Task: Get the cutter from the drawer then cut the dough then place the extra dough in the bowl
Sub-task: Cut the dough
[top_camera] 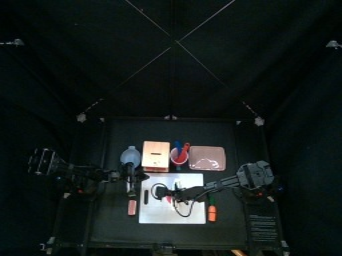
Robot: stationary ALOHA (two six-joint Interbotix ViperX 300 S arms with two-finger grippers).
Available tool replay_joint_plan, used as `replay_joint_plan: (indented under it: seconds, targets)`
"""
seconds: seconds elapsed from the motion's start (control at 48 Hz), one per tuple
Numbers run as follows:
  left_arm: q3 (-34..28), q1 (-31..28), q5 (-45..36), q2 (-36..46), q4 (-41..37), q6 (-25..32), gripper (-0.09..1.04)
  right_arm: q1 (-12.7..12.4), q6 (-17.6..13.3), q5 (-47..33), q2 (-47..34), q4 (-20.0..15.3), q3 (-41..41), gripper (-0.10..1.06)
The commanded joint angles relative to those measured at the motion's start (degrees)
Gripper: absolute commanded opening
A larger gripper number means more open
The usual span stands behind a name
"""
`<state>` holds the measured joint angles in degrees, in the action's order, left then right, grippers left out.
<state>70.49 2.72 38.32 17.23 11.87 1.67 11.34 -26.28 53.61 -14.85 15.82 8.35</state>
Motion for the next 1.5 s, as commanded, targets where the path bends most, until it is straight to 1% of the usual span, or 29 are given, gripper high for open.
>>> replay_joint_plan:
  seconds: [0.021,0.208,1.146,1.312,1.396,1.438,1.5]
  targets:
    - [-0.8,-0.2,0.3,0.4,0.2,0.0,0.46,-0.3,0.1,-0.2,1.1,-0.3,0.0,0.52]
    - [-0.8,-0.3,0.3,0.4,0.2,0.0,0.46,-0.2,0.0,-0.2,1.1,-1.3,-0.2,0.52]
    - [-0.1,-0.4,0.3,0.2,2.0,0.0,0.46,-0.8,-0.2,-1.4,-0.3,-1.0,-1.0,0.52]
    - [-0.1,-0.1,0.2,-0.3,1.9,0.0,0.46,-0.9,-1.0,-1.5,-0.5,-0.8,-1.1,0.54]
    - [0.0,-0.1,0.1,-0.4,1.9,0.1,0.46,-0.8,-1.4,-1.1,-0.6,-1.8,-1.6,0.55]
    - [0.0,-0.1,-0.4,-0.4,2.0,0.2,0.46,-0.9,-1.3,-0.6,-0.6,-2.7,-1.9,0.57]
    - [-0.1,-0.2,-1.6,-0.4,2.0,0.2,0.46,-1.1,-1.2,-0.6,-0.6,-3.2,-2.4,0.6]
